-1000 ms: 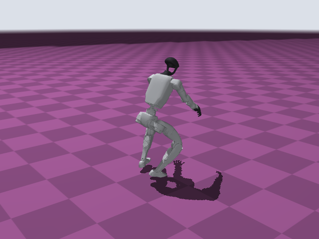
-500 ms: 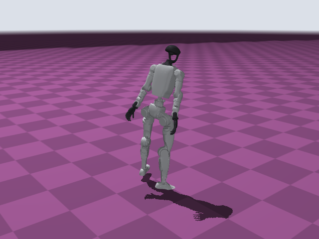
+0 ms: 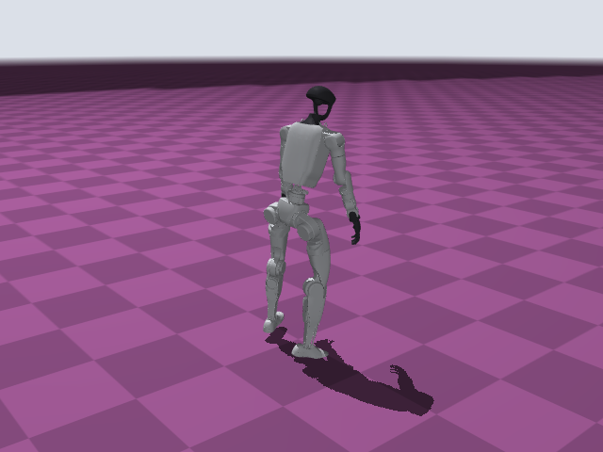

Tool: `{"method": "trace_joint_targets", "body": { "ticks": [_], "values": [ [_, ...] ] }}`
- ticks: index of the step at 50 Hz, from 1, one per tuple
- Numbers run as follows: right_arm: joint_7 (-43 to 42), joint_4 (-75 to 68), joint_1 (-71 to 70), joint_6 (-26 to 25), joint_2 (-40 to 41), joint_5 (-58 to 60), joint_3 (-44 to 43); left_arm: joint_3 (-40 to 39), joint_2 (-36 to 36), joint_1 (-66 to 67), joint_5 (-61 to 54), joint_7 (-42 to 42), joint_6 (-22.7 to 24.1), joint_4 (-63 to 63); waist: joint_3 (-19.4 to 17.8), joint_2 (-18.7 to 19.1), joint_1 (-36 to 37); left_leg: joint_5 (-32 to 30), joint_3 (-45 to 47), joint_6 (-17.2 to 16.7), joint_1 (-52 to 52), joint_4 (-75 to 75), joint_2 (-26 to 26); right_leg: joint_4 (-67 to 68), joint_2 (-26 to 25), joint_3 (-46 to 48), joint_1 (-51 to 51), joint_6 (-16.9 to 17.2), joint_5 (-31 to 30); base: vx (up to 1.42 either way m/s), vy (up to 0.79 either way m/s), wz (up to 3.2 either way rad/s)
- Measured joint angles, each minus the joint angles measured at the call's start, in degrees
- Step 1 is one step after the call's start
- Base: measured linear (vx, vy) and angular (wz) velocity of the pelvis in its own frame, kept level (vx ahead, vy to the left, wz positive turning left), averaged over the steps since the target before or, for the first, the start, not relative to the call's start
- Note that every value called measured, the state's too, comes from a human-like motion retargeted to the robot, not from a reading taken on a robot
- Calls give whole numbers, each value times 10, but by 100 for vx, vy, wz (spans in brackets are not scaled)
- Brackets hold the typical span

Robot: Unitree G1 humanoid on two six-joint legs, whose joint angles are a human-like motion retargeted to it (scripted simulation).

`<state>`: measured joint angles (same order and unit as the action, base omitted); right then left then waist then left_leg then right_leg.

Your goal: Upper body actions

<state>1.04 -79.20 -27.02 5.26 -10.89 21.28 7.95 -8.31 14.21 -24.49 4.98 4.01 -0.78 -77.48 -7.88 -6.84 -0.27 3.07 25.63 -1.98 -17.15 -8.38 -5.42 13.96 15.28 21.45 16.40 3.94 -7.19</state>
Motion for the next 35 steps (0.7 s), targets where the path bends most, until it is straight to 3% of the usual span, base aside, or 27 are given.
{"method": "trace_joint_targets", "body": {
  "ticks": [2, 5, 10, 13, 18, 23, 27, 35],
  "values": [
    [3, 16, -61, 19, -5, -10, 4, 13, 20, -60, -2, 6, 10, 15, -9, -3, 2, 32, -27, -23, -62, -87, -22, 51, 4, -8, 41, 5, 24, -44, -21, 41],
    [23, 26, -150, 43, -22, -21, 5, 44, 50, -147, 2, 7, 16, 22, -22, 21, 0, 91, -106, -49, -156, -223, -56, 142, -14, 5, 89, 16, 67, -29, -18, 49],
    [33, 13, -238, 39, -27, -25, 8, 46, 72, -223, 27, -11, 4, 12, -11, 13, 32, 164, -114, -85, -254, -395, -89, 318, -19, -54, 203, 18, 147, -2, 5, -49],
    [32, 10, -258, 43, -35, -47, 10, 50, 73, -237, 27, 11, 9, 21, -28, 12, 41, 193, -124, -100, -272, -460, -97, 379, -16, -58, 218, 21, 177, 0, 0, 0],
    [-51, 17, -245, 91, -40, -40, 24, 43, 80, -220, 37, 6, 14, 26, -32, 15, 43, 206, -121, -105, -272, -485, -103, 414, -16, -63, 226, 22, 195, 2, 2, -4],
    [-82, 7, -187, 93, -46, 16, 23, 33, 83, -165, 41, 3, 7, 16, -26, 15, 37, 162, -106, -84, -227, -389, -84, 316, -14, -60, 178, 20, 149, 2, 0, 2],
    [-89, 14, -93, 85, -43, 27, 15, 23, 53, -88, 15, -1, 4, 11, -22, 9, 30, 76, -71, -42, -158, -218, -56, 145, -10, -42, 104, 11, 64, 1, -7, 25],
    [-135, -79, 145, 47, -19, 39, 9, 28, -17, 152, 19, -28, 15, -14, -21, -9, 14, -60, -6, 16, 63, 116, 42, -125, 12, 37, -78, -5, -56, 17, 3, 20]
  ]
}}
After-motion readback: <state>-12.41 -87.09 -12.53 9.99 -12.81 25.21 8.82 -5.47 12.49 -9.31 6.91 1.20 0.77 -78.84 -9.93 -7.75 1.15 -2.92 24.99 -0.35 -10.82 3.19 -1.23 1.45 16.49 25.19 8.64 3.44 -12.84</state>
